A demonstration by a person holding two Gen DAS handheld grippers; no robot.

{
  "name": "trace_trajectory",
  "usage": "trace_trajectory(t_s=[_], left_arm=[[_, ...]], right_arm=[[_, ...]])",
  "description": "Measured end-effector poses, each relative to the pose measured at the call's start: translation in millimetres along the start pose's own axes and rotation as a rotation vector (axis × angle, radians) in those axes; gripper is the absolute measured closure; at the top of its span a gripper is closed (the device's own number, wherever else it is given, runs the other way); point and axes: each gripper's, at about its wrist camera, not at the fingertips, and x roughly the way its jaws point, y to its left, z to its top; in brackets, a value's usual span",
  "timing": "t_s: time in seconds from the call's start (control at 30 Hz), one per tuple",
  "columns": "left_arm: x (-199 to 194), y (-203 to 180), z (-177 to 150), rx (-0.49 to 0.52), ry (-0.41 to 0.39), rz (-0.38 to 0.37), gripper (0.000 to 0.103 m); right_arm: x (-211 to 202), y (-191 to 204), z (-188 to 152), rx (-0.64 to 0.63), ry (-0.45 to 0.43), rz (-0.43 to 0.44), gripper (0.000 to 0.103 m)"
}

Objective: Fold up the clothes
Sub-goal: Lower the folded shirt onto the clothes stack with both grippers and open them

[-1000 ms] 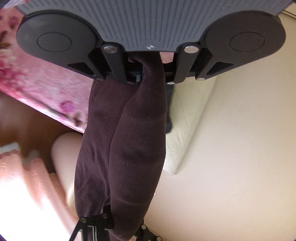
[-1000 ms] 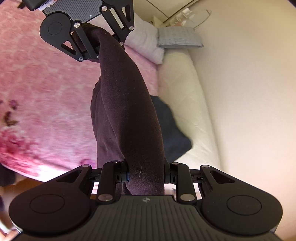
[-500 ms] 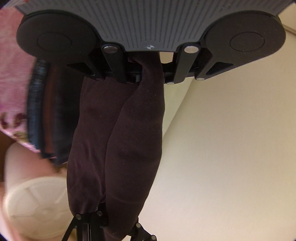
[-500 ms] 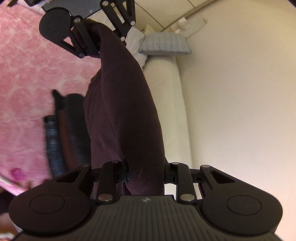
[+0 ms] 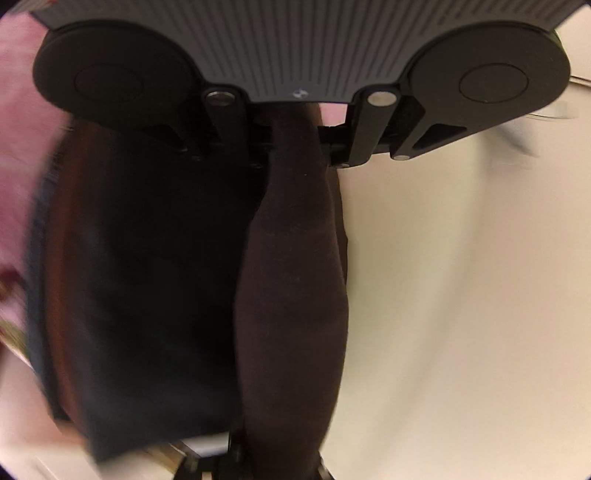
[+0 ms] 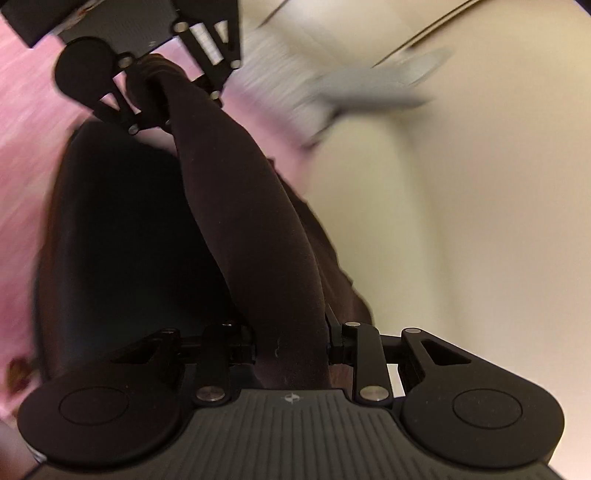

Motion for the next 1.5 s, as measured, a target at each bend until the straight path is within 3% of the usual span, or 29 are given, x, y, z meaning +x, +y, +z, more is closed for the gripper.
trace_trajectory(t_s=[0.1,0.23,0.33,0.37,0.47,0.6,0.73,0.8,0.97,1.03,1.1,1.2,1.33,1.4,1.5], left_arm=[[-2.5,-12.7,-7.5,-0.017,-0.011,0.060,0.090],[-15.7,-5.2,-21.5,-0.025,-0.025,0.080,0.083],[-8.7,-10.7,-15.8,0.005,-0.037,0.075,0.088],[-5.4,-9.9,-14.7,0.014,-0.037,0.072,0.091],[-1.7,1.1,-14.2,0.008,-0.049,0.095,0.094],[-17.8,12.7,-23.8,-0.031,-0.114,0.168,0.095],[-4.9,-22.1,-35.9,0.020,-0.090,0.080,0.095],[-1.1,-32.5,-39.9,0.022,-0.089,0.091,0.095],[-0.7,-9.8,-25.3,-0.027,-0.101,0.128,0.096],[-9.3,0.6,-26.4,-0.042,-0.125,0.165,0.096],[-8.9,1.6,-30.9,-0.050,-0.133,0.141,0.096],[9.0,-19.9,-35.8,0.044,-0.114,0.067,0.096],[9.9,-22.1,-30.2,0.027,-0.108,0.088,0.095],[-10.4,-52.9,-36.5,0.026,-0.096,0.098,0.092],[-12.2,-65.1,-29.7,0.041,-0.073,0.111,0.090]], right_arm=[[-1.9,28.7,-14.7,-0.027,-0.014,-0.022,0.059],[-22.1,24.5,-25.7,0.044,0.009,-0.046,0.054],[-22.7,22.3,-28.9,0.094,0.050,-0.036,0.074],[-21.0,22.5,-28.3,0.094,0.058,-0.028,0.087],[-32.6,12.2,-33.7,0.110,0.049,-0.047,0.094],[-71.9,6.7,-36.7,0.167,0.016,-0.090,0.096],[-88.9,39.4,-51.6,0.173,0.052,-0.030,0.095],[-83.6,55.3,-56.2,0.163,0.070,-0.004,0.094],[-82.4,45.1,-49.6,0.180,0.057,-0.012,0.095],[-98.5,36.8,-44.4,0.189,0.037,-0.033,0.096],[-117.0,34.5,-39.3,0.197,0.017,-0.038,0.096],[-119.5,54.0,-40.1,0.173,0.036,0.012,0.096],[-108.8,74.0,-51.8,0.152,0.083,0.036,0.095],[-105.5,71.8,-50.7,0.163,0.095,0.032,0.095],[-104.8,67.3,-45.6,0.157,0.104,0.036,0.094]])
